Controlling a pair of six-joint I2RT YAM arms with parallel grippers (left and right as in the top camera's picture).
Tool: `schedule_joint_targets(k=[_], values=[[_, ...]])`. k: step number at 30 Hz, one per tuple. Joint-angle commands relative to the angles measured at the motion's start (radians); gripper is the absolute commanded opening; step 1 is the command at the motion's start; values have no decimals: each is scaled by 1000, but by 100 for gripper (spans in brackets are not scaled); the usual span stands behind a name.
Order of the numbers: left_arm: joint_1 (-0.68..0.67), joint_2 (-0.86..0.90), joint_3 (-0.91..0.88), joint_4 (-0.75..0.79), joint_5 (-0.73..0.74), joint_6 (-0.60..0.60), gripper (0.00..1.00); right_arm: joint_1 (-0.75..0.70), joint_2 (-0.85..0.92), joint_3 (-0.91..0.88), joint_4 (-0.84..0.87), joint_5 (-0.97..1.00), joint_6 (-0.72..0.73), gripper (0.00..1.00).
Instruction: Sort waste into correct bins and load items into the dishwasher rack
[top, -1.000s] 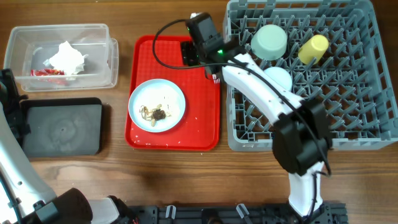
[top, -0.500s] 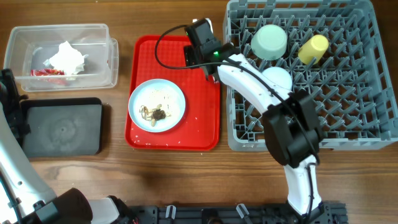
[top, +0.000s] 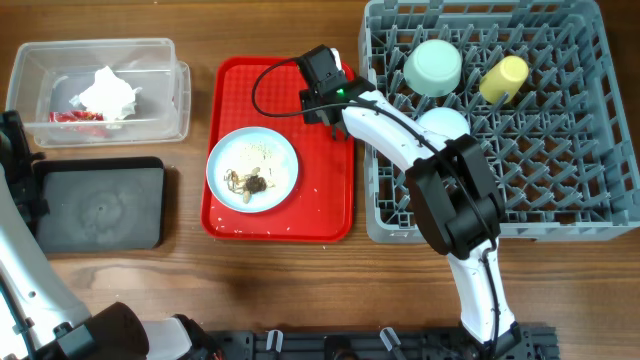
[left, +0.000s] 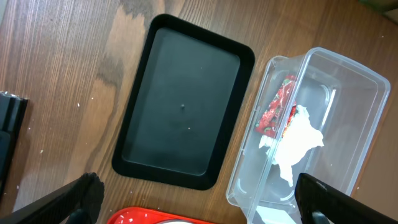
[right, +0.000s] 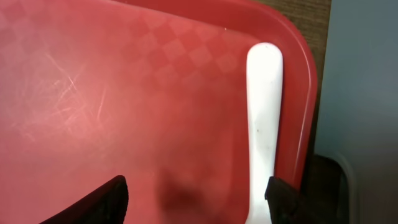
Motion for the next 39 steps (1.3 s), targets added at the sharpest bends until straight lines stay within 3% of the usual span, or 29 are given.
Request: schedule_joint_targets(k=[1, 11, 23, 25, 28, 36, 39], values=[[5, 4, -2, -1, -5, -17, 100, 2, 40, 5, -7, 28, 2, 73], [5, 4, -2, -1, -6, -17, 100, 2, 72, 5, -53, 19, 6, 73], [5, 4, -2, -1, -6, -17, 100, 3, 45, 12, -66, -142, 5, 73], [5, 4, -2, -1, -5, -17, 100, 3, 43, 18, -64, -142, 6, 67], [5, 4, -2, -1, -6, -17, 100, 2, 44, 20, -68, -130, 54, 51], [5, 4, -2, -2, -5, -17, 100, 3, 64, 6, -81, -97, 121, 48], [5, 4, -2, -1, -5, -17, 100, 3, 74, 1, -92, -100, 137, 39]])
